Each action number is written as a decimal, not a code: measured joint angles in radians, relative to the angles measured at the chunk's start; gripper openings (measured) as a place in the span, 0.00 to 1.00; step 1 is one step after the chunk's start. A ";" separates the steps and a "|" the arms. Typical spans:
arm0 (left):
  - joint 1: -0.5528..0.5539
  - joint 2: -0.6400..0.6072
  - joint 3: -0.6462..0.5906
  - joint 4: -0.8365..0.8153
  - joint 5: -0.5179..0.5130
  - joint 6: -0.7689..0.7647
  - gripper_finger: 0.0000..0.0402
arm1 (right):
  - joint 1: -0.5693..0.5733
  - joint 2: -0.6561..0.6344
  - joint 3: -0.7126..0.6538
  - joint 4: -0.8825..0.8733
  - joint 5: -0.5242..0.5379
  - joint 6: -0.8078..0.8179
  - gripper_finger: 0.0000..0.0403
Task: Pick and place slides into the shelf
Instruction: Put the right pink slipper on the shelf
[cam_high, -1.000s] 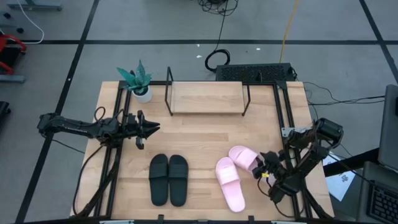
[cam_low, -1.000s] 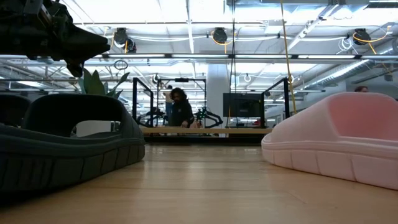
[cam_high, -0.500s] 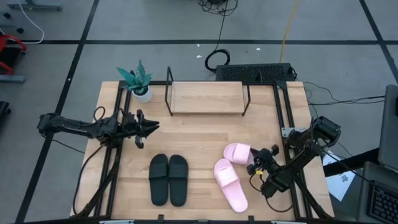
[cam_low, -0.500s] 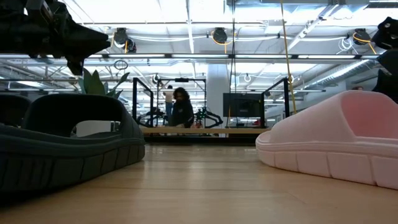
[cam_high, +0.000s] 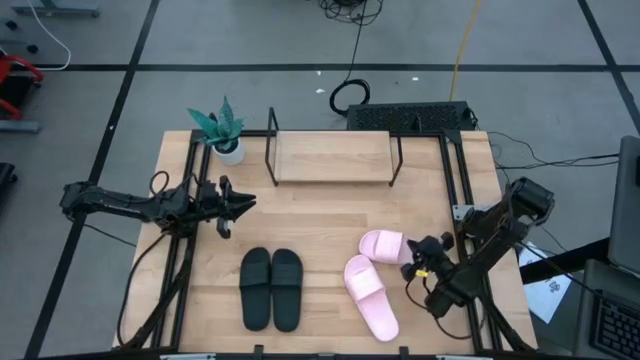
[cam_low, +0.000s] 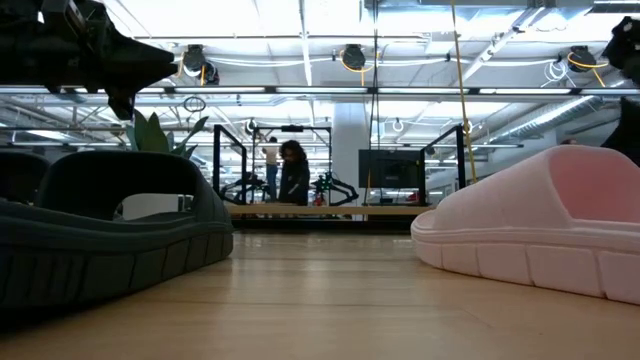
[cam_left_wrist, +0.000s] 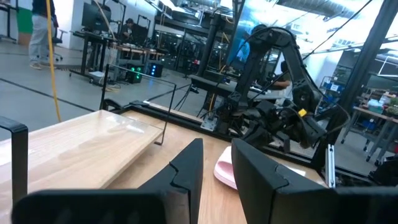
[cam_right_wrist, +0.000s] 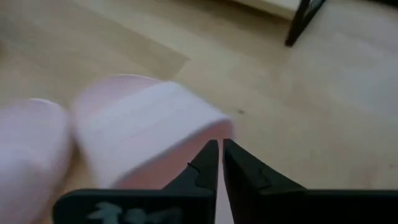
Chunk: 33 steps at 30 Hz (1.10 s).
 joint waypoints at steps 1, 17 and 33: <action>0.000 0.000 0.000 0.000 0.000 0.000 0.22 | 0.008 -0.029 0.000 0.014 0.005 0.005 0.06; 0.000 0.000 0.000 0.001 0.000 -0.024 0.22 | -0.026 -0.317 -0.008 0.367 -0.032 -0.141 0.34; 0.000 0.000 0.000 0.001 0.029 -0.056 0.22 | -0.154 -0.316 -0.309 0.856 -0.100 -0.086 0.47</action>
